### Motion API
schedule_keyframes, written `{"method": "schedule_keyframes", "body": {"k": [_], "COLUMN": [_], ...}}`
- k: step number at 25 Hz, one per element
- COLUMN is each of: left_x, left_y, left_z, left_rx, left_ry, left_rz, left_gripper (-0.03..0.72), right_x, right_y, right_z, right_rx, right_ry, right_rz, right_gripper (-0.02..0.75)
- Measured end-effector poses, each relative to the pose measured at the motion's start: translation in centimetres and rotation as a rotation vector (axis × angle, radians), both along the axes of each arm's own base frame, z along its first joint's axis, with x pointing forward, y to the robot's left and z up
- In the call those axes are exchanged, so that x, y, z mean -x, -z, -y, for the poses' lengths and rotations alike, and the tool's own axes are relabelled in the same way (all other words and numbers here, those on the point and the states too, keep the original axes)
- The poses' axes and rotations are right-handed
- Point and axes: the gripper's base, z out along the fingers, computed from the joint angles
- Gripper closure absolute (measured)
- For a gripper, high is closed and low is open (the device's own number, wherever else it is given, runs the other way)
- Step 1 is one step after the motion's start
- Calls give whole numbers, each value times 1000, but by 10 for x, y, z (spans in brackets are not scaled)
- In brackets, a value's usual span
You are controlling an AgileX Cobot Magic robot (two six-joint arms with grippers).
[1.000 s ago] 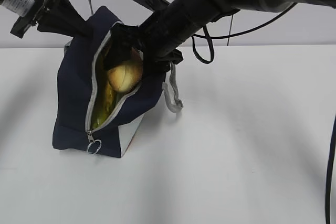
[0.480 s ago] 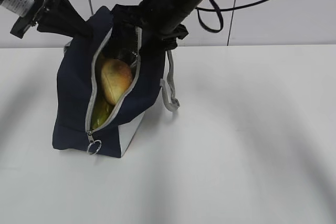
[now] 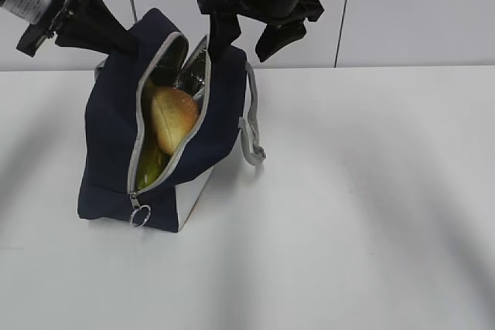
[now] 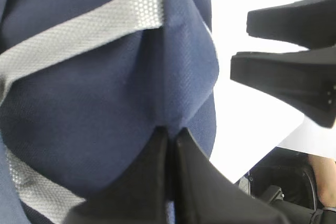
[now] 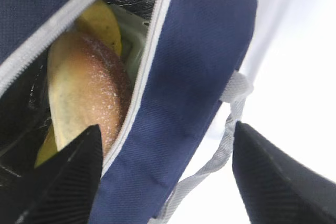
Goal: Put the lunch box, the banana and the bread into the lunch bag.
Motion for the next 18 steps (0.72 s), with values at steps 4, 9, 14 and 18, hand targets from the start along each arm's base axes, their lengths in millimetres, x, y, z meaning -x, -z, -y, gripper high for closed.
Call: {"method": "schedule_keyframes", "body": {"k": [4, 9, 14, 18], "left_x": [0, 0, 0, 0], "left_y": [0, 0, 0, 0], "left_z": [0, 0, 0, 0], "left_rx": [3, 4, 4, 3], "left_ry": [1, 2, 4, 4], "left_rz": [-1, -2, -1, 0], "left_gripper": [687, 687, 687, 687], "right_x": [2, 8, 27, 37], "right_y": [10, 7, 1, 18], "right_z": [0, 3, 21, 36], "right_rx": [-3, -8, -59, -194], "right_ry": [2, 2, 0, 20], "right_rz": [-46, -60, -109, -133], "right_gripper": [185, 225, 230, 231]}}
